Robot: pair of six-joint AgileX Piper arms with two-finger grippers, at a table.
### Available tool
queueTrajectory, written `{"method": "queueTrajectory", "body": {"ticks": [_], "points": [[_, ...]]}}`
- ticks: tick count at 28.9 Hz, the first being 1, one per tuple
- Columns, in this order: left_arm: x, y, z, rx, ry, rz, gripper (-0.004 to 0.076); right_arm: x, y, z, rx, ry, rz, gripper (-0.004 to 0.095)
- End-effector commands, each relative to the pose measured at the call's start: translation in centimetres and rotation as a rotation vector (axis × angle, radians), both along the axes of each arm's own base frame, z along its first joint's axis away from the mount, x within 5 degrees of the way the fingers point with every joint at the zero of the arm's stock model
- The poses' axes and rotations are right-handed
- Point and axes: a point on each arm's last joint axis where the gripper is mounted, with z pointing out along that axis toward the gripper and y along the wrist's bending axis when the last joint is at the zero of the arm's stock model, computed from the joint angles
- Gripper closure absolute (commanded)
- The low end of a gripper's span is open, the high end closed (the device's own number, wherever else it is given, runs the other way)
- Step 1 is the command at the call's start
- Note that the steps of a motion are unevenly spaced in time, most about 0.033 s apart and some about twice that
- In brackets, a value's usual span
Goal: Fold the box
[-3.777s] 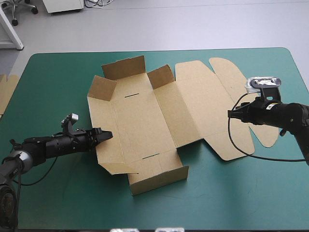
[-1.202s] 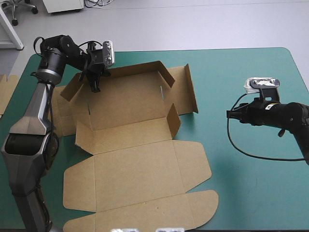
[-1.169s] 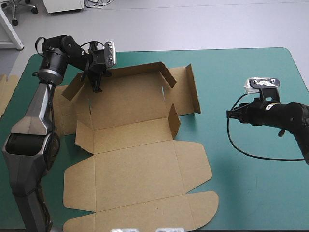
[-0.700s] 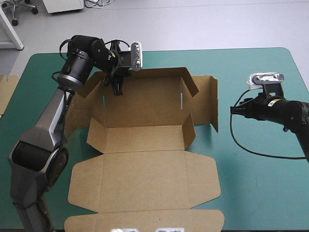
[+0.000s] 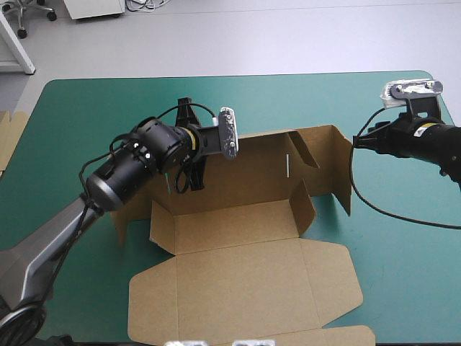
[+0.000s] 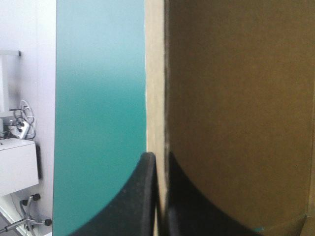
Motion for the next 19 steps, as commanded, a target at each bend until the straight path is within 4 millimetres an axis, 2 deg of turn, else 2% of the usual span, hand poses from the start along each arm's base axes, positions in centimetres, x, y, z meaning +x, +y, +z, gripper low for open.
{"method": "queueTrajectory", "body": {"ticks": [1,5,10,14,19], "points": [[-2.9,0.2,1.4,-0.088,-0.119,0.011,0.0734,-0.2,0.0,3.4,0.001,-0.132,-0.004,0.0559],[-4.6,-0.1,0.2,-0.044,-0.185,0.02,0.0734,1.2,0.0,4.4,-0.004,-0.116,0.002,0.056],[-5.9,-1.1,-1.4,-0.021,-0.245,0.029,0.0734,4.6,0.1,4.3,-0.02,-0.018,0.018,0.056],[-5.9,-1.0,-1.7,-0.12,-0.216,0.167,0.0734,7.1,0.3,3.8,-0.024,0.045,0.034,0.0559],[-6.0,-0.4,-2.0,-0.076,-0.191,0.215,0.0734,9.5,0.7,3.3,0.011,0.051,0.064,0.0561]]}}
